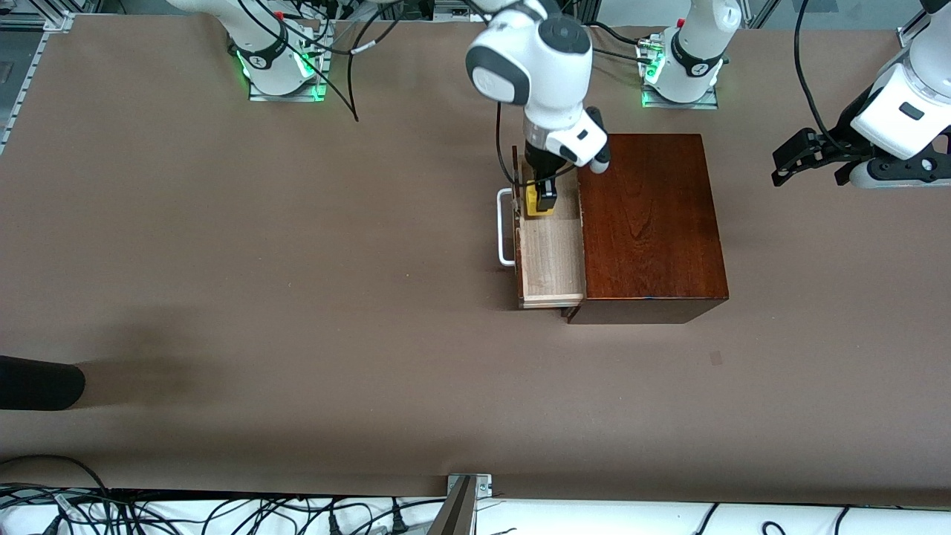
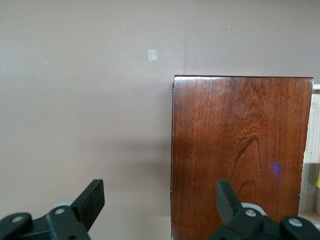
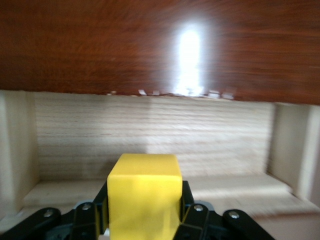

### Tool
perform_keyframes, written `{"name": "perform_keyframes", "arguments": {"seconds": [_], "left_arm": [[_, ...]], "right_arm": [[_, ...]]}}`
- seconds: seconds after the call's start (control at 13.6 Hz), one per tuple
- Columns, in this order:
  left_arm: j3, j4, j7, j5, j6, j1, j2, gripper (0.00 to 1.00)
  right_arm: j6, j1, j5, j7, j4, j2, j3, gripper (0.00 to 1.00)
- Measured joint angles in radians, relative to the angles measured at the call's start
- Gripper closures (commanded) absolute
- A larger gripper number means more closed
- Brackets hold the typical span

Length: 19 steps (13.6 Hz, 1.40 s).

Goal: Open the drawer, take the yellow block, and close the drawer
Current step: 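Lift the cube out with the right gripper while the left gripper returns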

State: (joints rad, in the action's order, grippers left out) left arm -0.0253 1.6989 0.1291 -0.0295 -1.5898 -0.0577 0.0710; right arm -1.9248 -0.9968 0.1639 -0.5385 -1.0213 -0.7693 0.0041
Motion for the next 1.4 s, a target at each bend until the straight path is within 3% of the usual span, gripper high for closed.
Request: {"name": "perform_keyframes", "arguments": {"seconds": [0.22, 0.59, 0.88, 1.18, 1.4], "left_arm": [[0.0, 0.0, 0.0, 0.0, 0.0, 0.0, 0.0, 0.0], [-0.036, -0.017, -0.025, 0.001, 0.038, -0.011, -0.024, 0.0], [-0.101, -0.026, -0.213, 0.063, 0.156, -0.051, -0.063, 0.0], [-0.226, -0.037, -0.42, 0.124, 0.156, -0.129, -0.196, 0.0], [-0.315, -0.206, -0.343, 0.134, 0.137, -0.325, -0.366, 0.0]], "right_arm": [[0.041, 0.03, 0.0, 0.074, 0.029, 0.086, -0.034, 1.0], [0.09, 0.22, -0.028, 0.076, 0.032, 0.206, -0.044, 1.0], [0.123, 0.501, -0.275, 0.053, -0.005, 0.297, -0.044, 1.0], [0.204, 0.678, -0.305, 0.057, -0.198, 0.445, -0.042, 1.0], [0.206, 0.749, -0.284, 0.171, -0.426, 0.551, -0.041, 1.0]]}}
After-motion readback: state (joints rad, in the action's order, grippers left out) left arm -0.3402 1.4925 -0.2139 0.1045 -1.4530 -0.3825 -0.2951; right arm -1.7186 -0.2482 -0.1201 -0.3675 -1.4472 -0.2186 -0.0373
